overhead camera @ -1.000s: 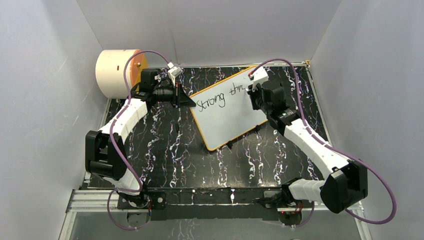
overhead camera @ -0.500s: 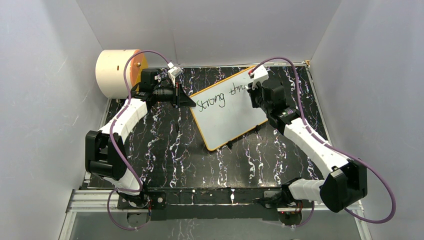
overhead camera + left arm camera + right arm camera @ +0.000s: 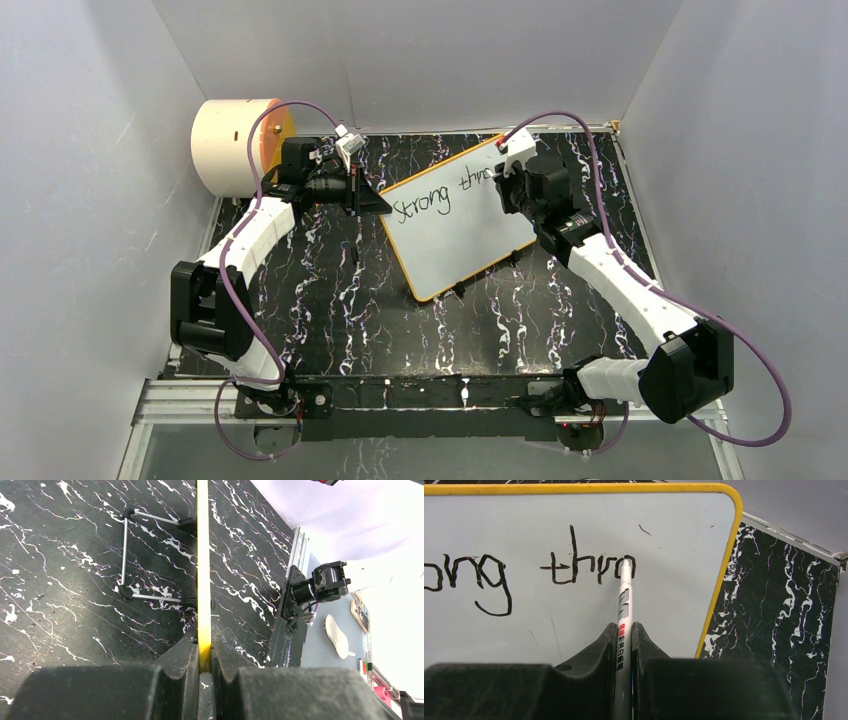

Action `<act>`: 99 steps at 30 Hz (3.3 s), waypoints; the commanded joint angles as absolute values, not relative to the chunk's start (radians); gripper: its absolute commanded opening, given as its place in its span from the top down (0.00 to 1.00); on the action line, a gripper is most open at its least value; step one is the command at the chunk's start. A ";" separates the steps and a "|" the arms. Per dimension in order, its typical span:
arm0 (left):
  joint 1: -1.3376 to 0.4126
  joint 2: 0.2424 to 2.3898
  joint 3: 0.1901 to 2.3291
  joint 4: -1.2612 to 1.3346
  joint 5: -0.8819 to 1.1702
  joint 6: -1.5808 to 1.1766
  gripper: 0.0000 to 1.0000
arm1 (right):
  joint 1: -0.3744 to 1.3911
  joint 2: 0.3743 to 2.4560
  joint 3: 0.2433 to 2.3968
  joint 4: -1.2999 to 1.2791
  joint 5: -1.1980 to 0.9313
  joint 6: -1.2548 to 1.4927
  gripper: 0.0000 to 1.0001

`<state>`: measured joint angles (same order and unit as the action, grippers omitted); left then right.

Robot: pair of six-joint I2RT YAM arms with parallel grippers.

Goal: Write a sentence on the whiteboard

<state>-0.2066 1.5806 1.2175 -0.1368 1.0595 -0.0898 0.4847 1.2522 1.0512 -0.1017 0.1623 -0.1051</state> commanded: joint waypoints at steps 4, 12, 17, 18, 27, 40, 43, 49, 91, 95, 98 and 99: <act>-0.210 1.565 1.210 -0.161 1.085 -0.067 1.00 | 0.483 1.246 1.096 -0.088 0.124 -0.104 1.00; -0.210 1.563 1.210 -0.162 1.082 -0.068 1.00 | 0.483 1.210 1.088 -0.094 0.178 -0.114 1.00; -0.210 1.562 1.209 -0.161 1.081 -0.067 1.00 | 0.476 1.205 1.095 -0.085 0.206 -0.124 1.00; -0.210 1.562 1.210 -0.162 1.081 -0.068 1.00 | 0.474 1.206 1.095 -0.082 0.208 -0.125 1.00; -0.210 1.562 1.209 -0.162 1.083 -0.067 1.00 | 0.461 1.229 1.103 -0.066 0.189 -0.126 1.00; -0.210 1.560 1.209 -0.161 1.086 -0.066 1.00 | 0.453 1.258 1.125 -0.056 0.164 -0.130 1.00; -0.210 1.560 1.210 -0.161 1.086 -0.066 1.00 | 0.453 1.263 1.127 -0.066 0.158 -0.130 1.00; -0.210 1.563 1.210 -0.161 1.089 -0.068 1.00 | 0.454 1.254 1.114 -0.100 0.158 -0.123 1.00; -0.210 1.565 1.211 -0.161 1.092 -0.067 1.00 | 0.439 1.251 1.095 -0.076 0.207 -0.116 1.00; -0.210 1.565 1.210 -0.161 1.093 -0.067 1.00 | 0.436 1.253 1.102 -0.067 0.207 -0.119 1.00; -0.210 1.563 1.210 -0.161 1.091 -0.066 1.00 | 0.435 1.255 1.109 -0.063 0.203 -0.121 1.00; -0.210 1.563 1.210 -0.161 1.091 -0.066 1.00 | 0.435 1.255 1.111 -0.061 0.200 -0.122 1.00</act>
